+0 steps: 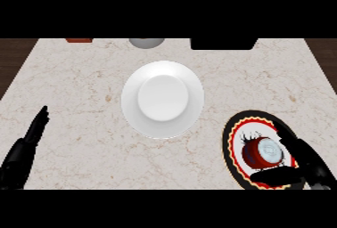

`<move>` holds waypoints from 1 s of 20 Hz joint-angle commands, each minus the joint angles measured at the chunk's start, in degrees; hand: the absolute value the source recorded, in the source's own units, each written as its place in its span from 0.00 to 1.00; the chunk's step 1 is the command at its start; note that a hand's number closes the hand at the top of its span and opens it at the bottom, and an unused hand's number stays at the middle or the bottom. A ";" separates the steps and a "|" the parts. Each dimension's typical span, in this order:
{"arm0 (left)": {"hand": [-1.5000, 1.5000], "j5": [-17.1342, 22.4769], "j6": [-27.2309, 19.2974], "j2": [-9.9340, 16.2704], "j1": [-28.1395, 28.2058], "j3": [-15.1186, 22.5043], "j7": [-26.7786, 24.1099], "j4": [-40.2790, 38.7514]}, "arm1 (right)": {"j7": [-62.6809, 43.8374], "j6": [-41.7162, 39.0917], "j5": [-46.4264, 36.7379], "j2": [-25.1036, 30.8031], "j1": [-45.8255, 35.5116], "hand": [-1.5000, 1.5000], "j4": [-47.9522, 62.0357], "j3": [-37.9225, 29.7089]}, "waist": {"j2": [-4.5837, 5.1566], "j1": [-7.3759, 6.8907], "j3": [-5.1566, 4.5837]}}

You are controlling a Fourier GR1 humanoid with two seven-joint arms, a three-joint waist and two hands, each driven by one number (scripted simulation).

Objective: Pick the can from the plate and place it in the plate

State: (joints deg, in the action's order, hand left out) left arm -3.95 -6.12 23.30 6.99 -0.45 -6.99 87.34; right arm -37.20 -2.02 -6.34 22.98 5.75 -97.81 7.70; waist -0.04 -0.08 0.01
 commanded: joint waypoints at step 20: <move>0.50 -4.78 6.06 -4.08 -5.84 0.15 -0.30 0.98 | 23.02 -17.42 -16.56 11.03 -24.20 1.00 13.52 4.75 | 2.84 -11.48 0.05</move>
State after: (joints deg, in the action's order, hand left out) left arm -8.33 -1.03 19.21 2.91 -1.76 -6.97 87.50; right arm -19.81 -13.05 -18.16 27.08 -11.16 -85.08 8.38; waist 1.59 -6.46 0.07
